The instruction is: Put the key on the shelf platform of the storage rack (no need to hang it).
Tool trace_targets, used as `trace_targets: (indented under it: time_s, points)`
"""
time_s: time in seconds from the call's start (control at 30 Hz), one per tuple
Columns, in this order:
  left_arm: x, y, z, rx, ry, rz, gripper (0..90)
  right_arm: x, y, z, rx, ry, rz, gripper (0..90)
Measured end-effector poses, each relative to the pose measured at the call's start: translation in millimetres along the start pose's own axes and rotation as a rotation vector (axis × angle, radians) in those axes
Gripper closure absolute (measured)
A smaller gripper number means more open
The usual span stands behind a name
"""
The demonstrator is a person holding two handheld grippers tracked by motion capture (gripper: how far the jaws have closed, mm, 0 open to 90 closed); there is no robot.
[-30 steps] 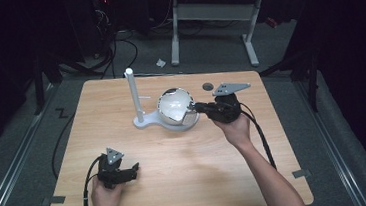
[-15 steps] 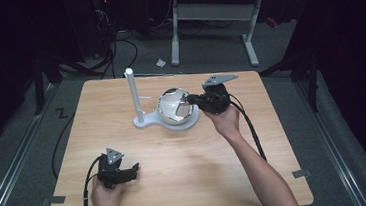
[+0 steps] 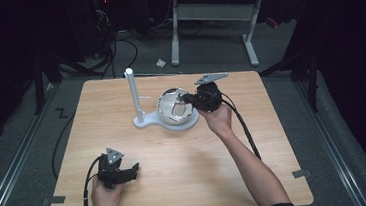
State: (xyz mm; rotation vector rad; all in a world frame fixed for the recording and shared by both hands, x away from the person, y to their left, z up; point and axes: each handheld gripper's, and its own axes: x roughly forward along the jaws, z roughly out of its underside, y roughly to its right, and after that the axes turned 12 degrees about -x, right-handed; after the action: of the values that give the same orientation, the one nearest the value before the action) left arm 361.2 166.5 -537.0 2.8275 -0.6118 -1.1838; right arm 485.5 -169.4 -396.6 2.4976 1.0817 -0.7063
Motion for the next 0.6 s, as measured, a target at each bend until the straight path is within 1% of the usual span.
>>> trace_targets:
  time_s: [0.13, 0.17, 0.2, 0.3, 0.43, 0.47, 0.5, 0.53, 0.6]
  points:
    - [0.0, 0.0, 0.0, 0.000, -0.001, 0.000, 16.7, 10.5, 2.5, 1.7, 0.005, -0.028, 0.007, 87.1]
    - [0.0, 0.0, 0.0, 0.000, -0.001, 0.000, 16.7, 10.5, 2.5, 1.7, 0.005, -0.028, 0.007, 87.1]
    - [0.0, 0.0, 0.0, 0.000, -0.001, 0.000, 16.7, 14.8, 4.1, 2.6, 0.010, -0.035, 0.010, 87.1]
    - [0.0, 0.0, 0.0, 0.001, 0.000, 0.000, 16.7, 19.8, 4.7, 3.9, 0.021, -0.044, 0.012, 87.0]
    - [0.0, 0.0, 0.0, 0.001, 0.000, 0.000, 16.7, 25.6, 5.9, 6.4, 0.031, -0.046, 0.017, 86.0]
    - [0.0, 0.0, 0.0, 0.001, 0.000, 0.000, 16.7, 27.1, 7.4, 7.5, 0.036, -0.039, 0.016, 81.1]
    - [0.0, 0.0, 0.0, 0.001, 0.000, 0.000, 16.7, 27.1, 7.4, 7.5, 0.036, -0.039, 0.016, 81.1]
    - [0.0, -0.1, 0.0, 0.001, 0.000, 0.000, 16.7, 28.2, 9.2, 8.2, 0.064, -0.040, 0.021, 73.1]
    - [-0.2, -0.1, 0.0, 0.002, -0.002, 0.001, 16.7, 28.3, 9.4, 8.4, 0.064, -0.038, 0.029, 72.3]
